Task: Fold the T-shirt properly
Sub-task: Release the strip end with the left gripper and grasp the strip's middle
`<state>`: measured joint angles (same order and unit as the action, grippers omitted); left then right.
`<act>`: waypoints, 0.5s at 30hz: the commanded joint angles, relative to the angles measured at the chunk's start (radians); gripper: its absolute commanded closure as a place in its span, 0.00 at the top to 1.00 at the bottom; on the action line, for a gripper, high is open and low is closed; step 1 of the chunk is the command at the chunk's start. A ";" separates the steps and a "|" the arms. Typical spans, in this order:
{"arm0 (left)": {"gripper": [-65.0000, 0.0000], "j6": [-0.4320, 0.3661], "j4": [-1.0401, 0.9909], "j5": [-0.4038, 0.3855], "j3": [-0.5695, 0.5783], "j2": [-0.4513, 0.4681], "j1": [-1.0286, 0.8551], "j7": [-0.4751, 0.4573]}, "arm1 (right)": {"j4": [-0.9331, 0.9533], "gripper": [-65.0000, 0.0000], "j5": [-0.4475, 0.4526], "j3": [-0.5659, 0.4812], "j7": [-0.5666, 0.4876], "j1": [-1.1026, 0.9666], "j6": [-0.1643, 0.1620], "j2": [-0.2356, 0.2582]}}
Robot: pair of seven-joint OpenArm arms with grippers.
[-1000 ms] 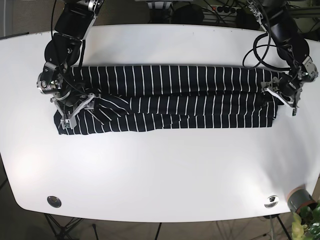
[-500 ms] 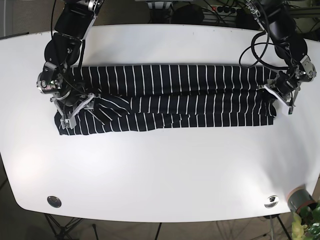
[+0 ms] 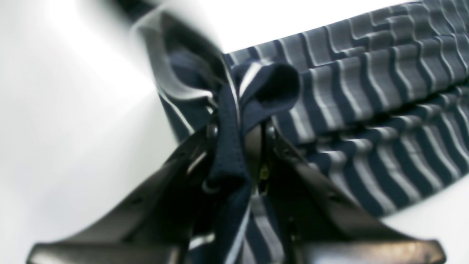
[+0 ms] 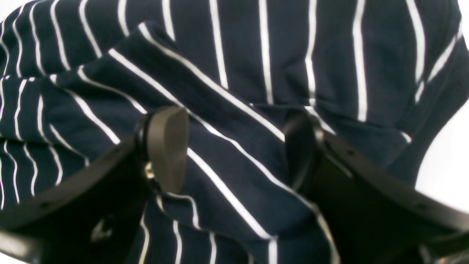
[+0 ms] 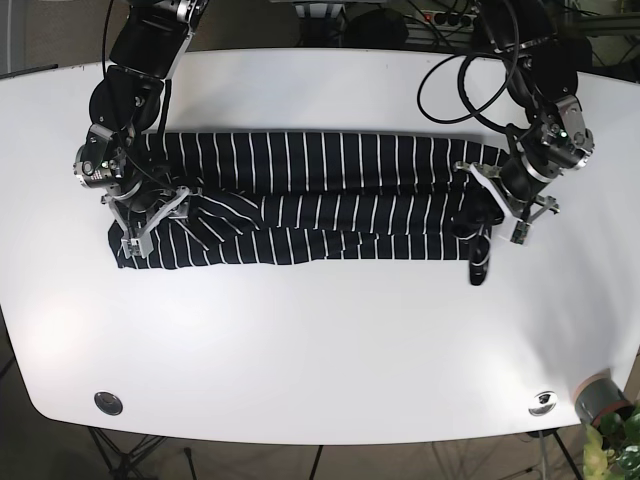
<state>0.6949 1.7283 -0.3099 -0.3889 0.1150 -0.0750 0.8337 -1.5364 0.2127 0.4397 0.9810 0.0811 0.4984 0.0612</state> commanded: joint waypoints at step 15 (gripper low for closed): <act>0.04 0.003 -0.101 -0.024 0.327 -0.077 0.068 -0.026 | -0.020 0.60 0.011 0.001 -0.014 0.019 0.007 0.009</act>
<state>0.6960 1.6299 -0.3115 -0.0757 0.0387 -0.0257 0.8368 -1.5364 0.2100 0.4397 0.9810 0.0811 0.4988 0.0612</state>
